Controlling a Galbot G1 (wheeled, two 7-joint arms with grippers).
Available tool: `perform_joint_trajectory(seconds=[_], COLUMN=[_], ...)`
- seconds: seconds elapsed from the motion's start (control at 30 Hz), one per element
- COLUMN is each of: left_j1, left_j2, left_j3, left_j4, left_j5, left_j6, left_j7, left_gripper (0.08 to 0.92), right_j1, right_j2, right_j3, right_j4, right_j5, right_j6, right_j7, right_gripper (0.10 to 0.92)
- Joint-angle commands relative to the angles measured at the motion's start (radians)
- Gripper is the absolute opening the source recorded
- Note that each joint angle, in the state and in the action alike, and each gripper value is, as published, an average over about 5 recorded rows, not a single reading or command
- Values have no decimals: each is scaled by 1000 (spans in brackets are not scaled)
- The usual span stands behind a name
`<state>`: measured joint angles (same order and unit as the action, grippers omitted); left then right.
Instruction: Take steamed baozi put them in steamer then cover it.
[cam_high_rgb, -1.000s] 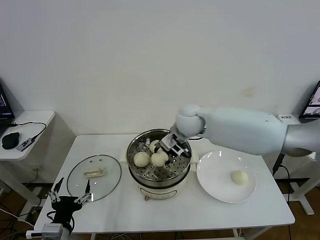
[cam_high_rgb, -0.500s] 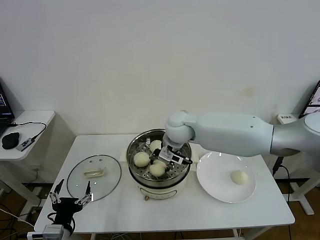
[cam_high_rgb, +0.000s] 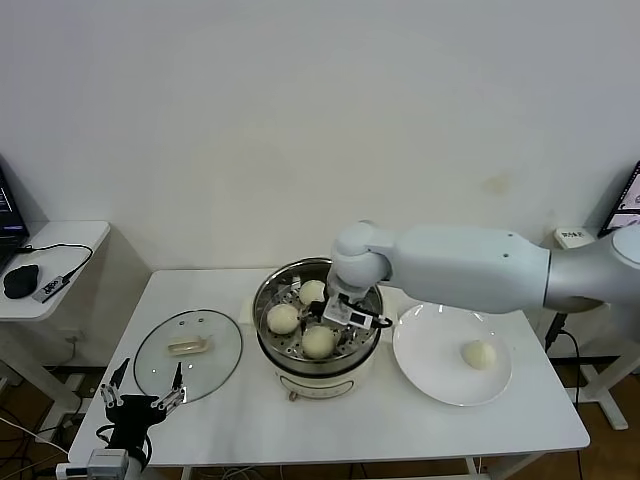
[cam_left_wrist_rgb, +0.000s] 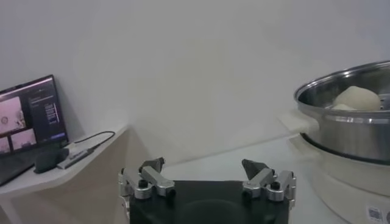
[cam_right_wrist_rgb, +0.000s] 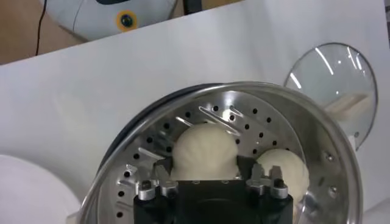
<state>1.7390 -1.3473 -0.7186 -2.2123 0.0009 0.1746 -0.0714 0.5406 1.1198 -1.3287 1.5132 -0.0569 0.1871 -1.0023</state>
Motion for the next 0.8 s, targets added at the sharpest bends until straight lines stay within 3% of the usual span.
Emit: perform_joint_trajectory(seconds=[0.03,0.53,0.8], left_j1=[-2,-13,-18], left_j2=[3,35,49], left_j3=[0,0,18], left_j4=[-4,-8,-8], left_j5=[-2,-13,-9], left_j6=[0,4,7], left_j7=[1,2,3], left_gripper=[823,823,823], right_j1=[29,81,-79], right_j2=[-31,-406,-649], right_j3=[28,144,206], right_j4=[1,43,54], right_j5=[7,88,99], right_j6=[-6,-332,-372], right_j7=[-1,-53,-70], right_gripper=[818,823,823])
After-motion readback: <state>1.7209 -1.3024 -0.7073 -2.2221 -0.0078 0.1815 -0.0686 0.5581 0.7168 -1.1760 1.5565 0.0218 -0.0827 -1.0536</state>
